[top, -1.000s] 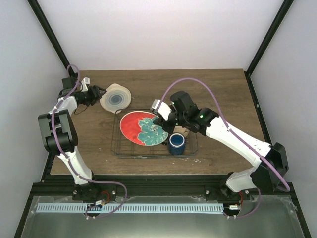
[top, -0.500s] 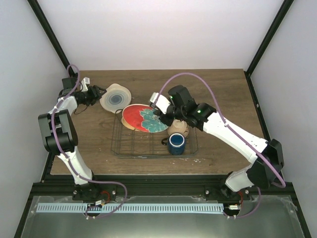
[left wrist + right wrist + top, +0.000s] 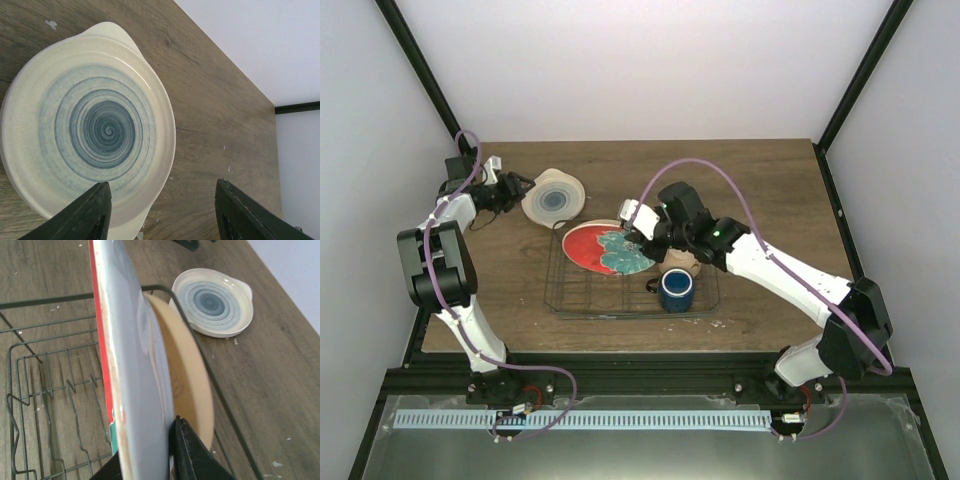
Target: Load the mixed dishes into the dish rack
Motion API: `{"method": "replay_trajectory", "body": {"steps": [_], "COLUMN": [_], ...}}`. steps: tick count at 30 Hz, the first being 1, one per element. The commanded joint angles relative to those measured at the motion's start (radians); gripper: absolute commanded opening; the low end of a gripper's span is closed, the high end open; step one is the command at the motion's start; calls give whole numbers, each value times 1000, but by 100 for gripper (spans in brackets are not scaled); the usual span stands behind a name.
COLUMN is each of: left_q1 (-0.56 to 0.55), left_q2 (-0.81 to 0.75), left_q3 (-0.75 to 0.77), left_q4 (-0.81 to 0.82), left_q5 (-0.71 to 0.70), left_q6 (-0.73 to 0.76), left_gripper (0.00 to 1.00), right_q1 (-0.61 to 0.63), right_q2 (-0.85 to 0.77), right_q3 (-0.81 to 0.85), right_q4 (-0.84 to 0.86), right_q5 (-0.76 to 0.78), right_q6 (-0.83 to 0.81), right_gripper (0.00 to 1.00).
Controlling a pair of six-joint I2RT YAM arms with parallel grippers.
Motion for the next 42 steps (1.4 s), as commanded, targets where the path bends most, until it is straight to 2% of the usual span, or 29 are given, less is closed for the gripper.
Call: {"method": "replay_trajectory", "body": {"steps": [1,13,23,36,42], "left_q1": [-5,-5,-5,-5,-5], "left_q2": [9,10,9,25,29], "left_q3": [14,9,6,22,34], "left_q4": [14,9,8,2,-17], "left_q5": [5,-4,-18,-19,-29], "left_q6": [13,12,9,7,19], "left_gripper": [58,58,58,58,58], "right_q1": [3,71,117,125,126], "right_q2": [-63,-68,-3,-3,-41], "right_q3": [-6,-86,-75,-45,1], "right_q4": [183,209,203,124,90], "right_q5": [-88,-97,-98,6,20], "right_q6": [-48,-216,-219,-225,-202], "right_gripper": [1,1,2,37,46]}}
